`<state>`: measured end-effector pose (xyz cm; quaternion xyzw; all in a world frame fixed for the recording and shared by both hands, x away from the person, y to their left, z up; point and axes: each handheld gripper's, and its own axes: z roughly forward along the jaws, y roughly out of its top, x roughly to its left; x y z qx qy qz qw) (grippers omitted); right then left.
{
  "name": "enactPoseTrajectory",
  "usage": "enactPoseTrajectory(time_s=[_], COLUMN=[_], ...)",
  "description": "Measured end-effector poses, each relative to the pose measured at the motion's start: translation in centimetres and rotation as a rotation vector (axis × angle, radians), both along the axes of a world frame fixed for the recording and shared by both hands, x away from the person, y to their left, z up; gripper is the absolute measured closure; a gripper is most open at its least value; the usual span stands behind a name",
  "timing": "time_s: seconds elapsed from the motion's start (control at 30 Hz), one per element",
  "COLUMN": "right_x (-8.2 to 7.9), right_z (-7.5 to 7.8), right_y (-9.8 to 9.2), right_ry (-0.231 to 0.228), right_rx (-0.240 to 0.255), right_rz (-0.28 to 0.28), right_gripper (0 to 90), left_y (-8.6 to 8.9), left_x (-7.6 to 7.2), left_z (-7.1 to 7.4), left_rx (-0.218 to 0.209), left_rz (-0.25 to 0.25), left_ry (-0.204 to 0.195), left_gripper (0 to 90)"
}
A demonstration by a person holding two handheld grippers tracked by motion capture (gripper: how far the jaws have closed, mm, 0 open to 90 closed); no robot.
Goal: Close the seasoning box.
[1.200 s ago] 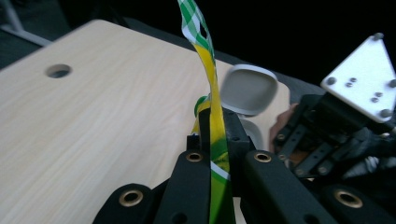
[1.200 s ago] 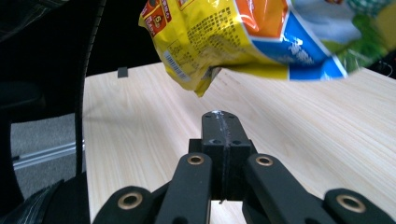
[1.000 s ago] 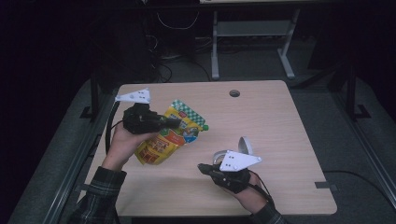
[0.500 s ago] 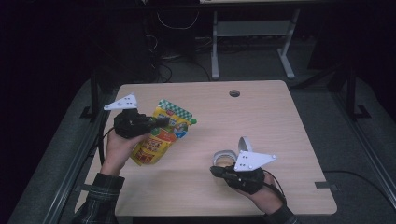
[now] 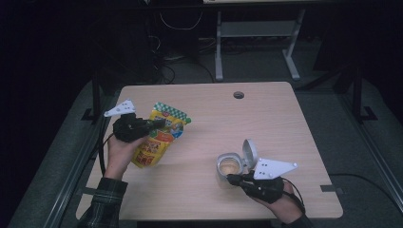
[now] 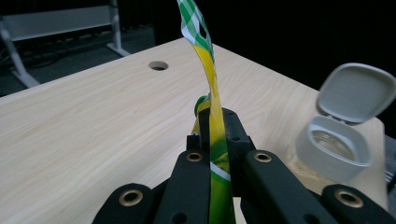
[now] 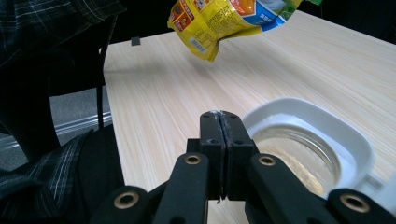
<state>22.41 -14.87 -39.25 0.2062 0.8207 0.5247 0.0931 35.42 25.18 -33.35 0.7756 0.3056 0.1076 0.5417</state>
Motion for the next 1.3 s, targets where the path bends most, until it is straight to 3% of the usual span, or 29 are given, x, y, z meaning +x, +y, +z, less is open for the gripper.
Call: enactPoseTrajectory(time_s=[0.33,0.67,0.8,1.07,1.3], right_x=[-0.5,-1.0,-0.9,-0.6,-0.2], right_z=[-0.5,-1.2,-1.5,-1.7,-1.8], right_y=[-1.8,-4.3,-5.2,-6.6,-7.3], right_ry=[0.020,0.034,0.041,0.040,0.047], right_rx=[0.000,0.001,-0.003,-0.004,-0.009], right_rz=[-0.012,-0.055,-0.076,-0.114,-0.146], right_gripper=[88.4,88.4,88.5,88.5,88.5], left_y=[0.5,0.6,0.7,1.5,3.0], left_x=[1.7,3.6,4.3,3.4,1.2], left_z=[-1.4,-2.4,-2.9,-3.5,-3.6], left_rx=[-0.009,-0.046,-0.053,-0.050,-0.043], left_rz=[0.061,0.102,0.109,0.112,0.114], left_ry=[-0.007,-0.059,-0.062,-0.074,-0.085], left_gripper=[89.7,89.6,89.6,89.4,88.8])
